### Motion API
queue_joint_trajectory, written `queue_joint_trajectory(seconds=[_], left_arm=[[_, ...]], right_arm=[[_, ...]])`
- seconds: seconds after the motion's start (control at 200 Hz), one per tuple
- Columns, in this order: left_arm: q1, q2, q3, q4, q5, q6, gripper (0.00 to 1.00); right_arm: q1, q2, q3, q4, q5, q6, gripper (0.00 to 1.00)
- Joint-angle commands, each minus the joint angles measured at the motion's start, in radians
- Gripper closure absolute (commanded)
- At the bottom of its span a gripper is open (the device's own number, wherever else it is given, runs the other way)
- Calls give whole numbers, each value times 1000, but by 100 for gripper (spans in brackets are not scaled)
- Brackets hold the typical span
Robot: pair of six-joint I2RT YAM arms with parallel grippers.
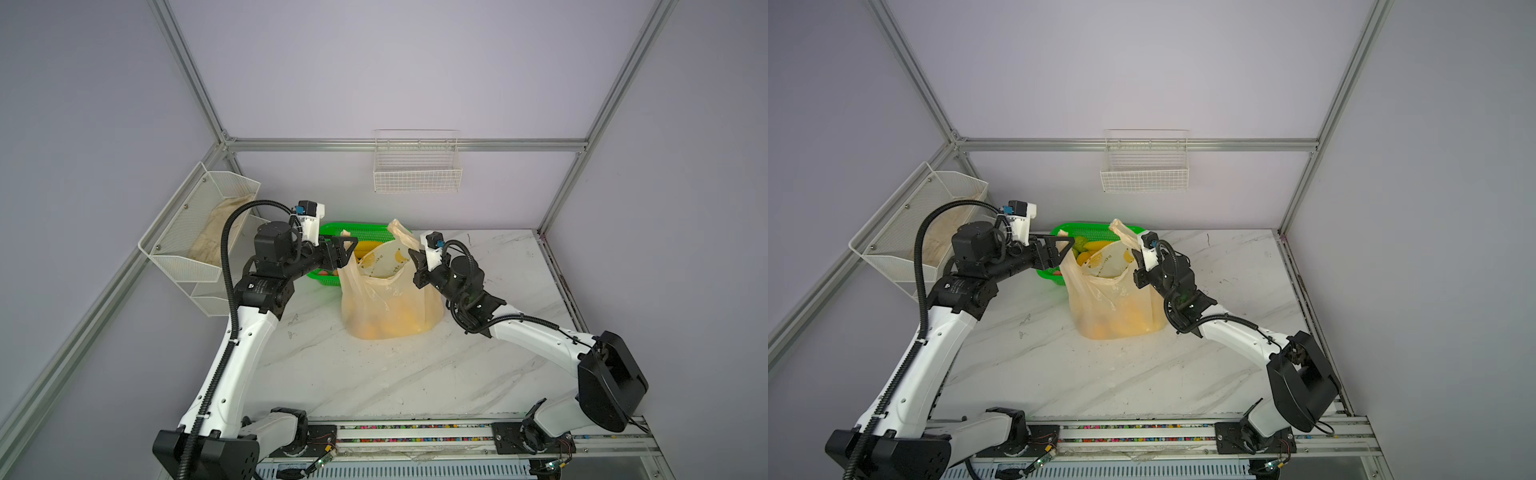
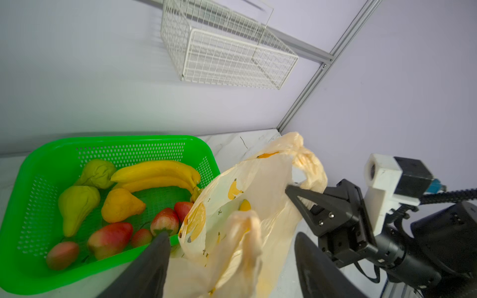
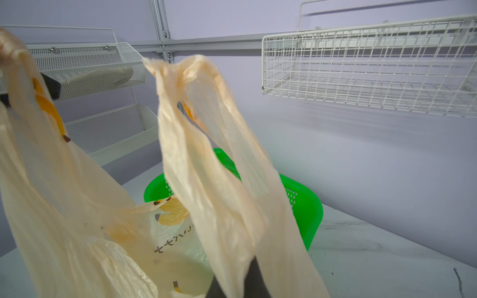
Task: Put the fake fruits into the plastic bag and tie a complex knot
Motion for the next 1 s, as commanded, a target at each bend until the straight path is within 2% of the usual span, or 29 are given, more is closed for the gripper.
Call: queue_joint_trajectory(seconds=[0.0,0.1,0.24,0.39,0.445,0.64,0.825,0.99], left_arm=[[-115,-36,180,-5,-257,202,23],[-222,0,259,-23,-356,250,22],[-357,96,368,-67,-358,240,20],[-359,215,450,-70,-195,13,21],[-359,272,480,-67,-158,-18,20],[-360,381,584,-140,-226,32,19],[-358,428,602,-172,-246,95,18],[-358,423,589,-189,-298,126,22]], right_arm=[[-1,6,-4,66,-19,64,100],[-1,11,-4,72,-13,74,100],[-1,12,-10,77,-6,83,100],[-1,6,-22,91,3,84,100],[-1,4,-27,97,2,87,100],[-1,-3,-34,102,-4,91,100],[-1,-9,-32,98,0,87,100],[-1,-10,-30,92,3,88,100]])
